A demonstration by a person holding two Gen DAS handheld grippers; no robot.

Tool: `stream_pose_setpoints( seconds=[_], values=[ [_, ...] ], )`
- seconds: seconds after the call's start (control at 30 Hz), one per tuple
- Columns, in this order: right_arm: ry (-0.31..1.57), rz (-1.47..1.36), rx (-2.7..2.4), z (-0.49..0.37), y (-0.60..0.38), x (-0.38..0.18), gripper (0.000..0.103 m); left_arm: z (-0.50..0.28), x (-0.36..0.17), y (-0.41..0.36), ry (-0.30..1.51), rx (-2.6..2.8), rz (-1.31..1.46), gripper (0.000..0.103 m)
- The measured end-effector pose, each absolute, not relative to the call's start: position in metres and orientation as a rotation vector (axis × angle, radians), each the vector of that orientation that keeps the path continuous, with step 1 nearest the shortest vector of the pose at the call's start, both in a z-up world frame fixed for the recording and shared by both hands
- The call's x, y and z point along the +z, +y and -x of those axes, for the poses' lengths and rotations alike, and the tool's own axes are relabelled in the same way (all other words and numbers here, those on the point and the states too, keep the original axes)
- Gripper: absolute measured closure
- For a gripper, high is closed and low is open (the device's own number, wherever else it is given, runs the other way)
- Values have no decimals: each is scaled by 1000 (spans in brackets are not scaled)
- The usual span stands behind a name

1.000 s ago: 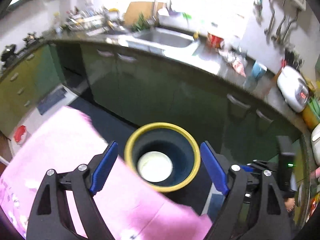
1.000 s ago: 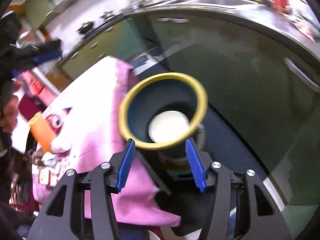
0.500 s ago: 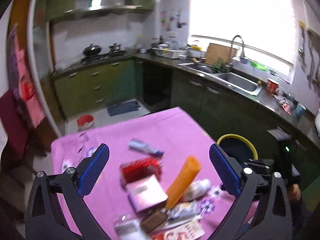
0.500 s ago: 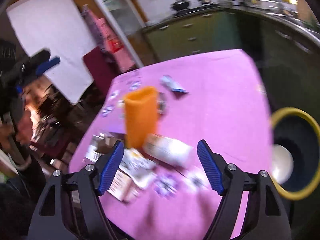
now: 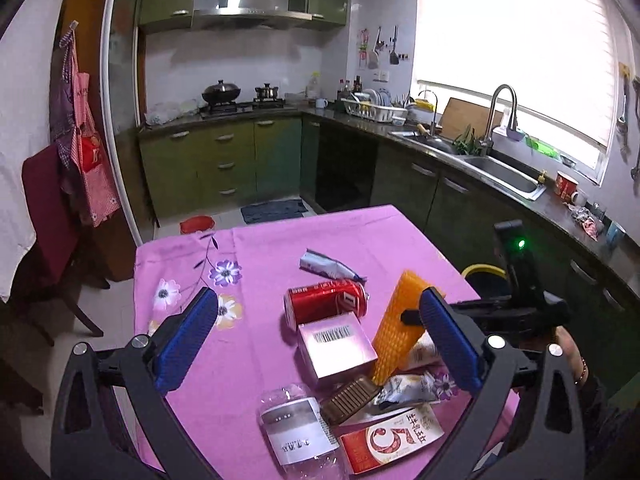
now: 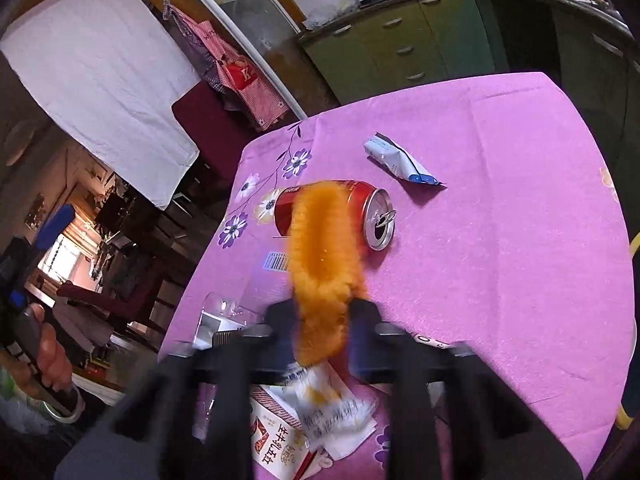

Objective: Collect trash
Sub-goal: 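Grasp the orange corn-shaped snack with the right gripper and drop it in the bin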

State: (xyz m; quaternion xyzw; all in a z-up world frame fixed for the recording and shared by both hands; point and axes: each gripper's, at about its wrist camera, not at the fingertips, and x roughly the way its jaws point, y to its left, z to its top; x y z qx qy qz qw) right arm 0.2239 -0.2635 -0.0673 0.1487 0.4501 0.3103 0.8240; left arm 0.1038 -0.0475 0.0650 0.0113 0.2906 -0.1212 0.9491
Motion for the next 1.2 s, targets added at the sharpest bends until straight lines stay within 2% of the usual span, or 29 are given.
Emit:
stream_pose_setpoints(
  seconds=[0.27,0.47,0.57,0.8,0.9,0.97,1.03,1.2],
  values=[
    [792,-320,632,-198,-296,-22,88,-110,51,-41,629,-236,-11,7],
    [634,-275,317,-173,-381,8,88,-113,42,-38,658,-221,-12,7],
    [661,-215,111,-172,-419,-8,87,-115,31,-37,696,-213,-13,7],
    [840,-135,-153,-204,-477,-96,86,-121,10,-32,770,-186,1,7],
    [878,-141,-210,-214,-495,-123,83,-120,5,-31,794,-176,2,7],
    [901,-151,-238,-221,-503,-139,74,-120,0,-31,815,-170,-3,7],
    [919,-168,-250,-217,-520,-151,44,-120,-5,-32,839,-165,-5,7],
    [898,-203,-251,-214,-526,-156,41,-124,-20,-28,916,-146,31,7]
  ],
)
